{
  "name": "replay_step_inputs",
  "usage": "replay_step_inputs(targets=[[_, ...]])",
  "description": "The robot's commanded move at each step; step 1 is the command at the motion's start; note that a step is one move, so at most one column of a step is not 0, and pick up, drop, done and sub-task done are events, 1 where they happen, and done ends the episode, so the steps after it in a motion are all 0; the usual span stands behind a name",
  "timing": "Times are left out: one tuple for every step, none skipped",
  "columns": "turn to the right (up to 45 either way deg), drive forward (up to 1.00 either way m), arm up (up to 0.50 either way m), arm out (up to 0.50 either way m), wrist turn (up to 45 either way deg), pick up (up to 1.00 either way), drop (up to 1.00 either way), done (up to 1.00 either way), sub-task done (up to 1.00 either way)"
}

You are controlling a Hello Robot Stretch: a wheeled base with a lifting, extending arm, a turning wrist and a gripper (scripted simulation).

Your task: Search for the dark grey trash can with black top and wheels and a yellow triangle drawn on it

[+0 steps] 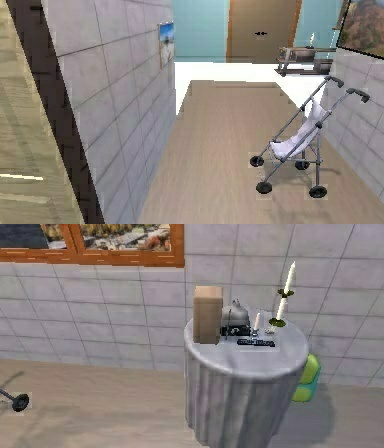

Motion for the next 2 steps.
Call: replay_step_inputs(targets=[[-3.0, 0.0, 0.0, 0.0, 0.0, 0.0, 0.0, 0.0, 0.0], [15.0, 0.0, 0.0, 0.0, 0.0, 0.0, 0.0, 0.0, 0.0]])
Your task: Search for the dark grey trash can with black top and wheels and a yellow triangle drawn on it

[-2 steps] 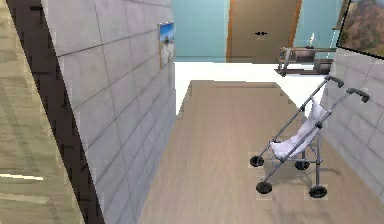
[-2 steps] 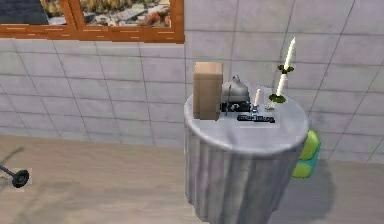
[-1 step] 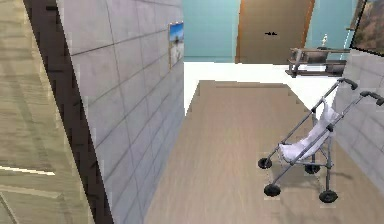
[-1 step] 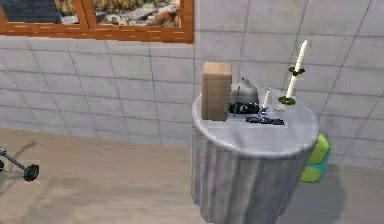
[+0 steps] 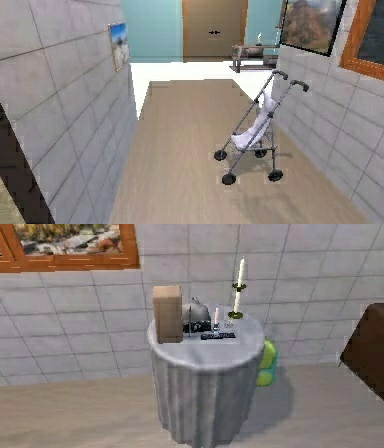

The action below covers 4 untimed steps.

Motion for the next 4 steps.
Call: replay_step_inputs(targets=[[0.0, 0.3, 0.0, 0.0, 0.0, 0.0, 0.0, 0.0, 0.0], [0.0, 0.1, 0.0, 0.0, 0.0, 0.0, 0.0, 0.0, 0.0], [-9.0, 0.0, 0.0, 0.0, 0.0, 0.0, 0.0, 0.0, 0.0], [0.0, 1.0, 0.0, 0.0, 0.0, 0.0, 0.0, 0.0, 0.0]])
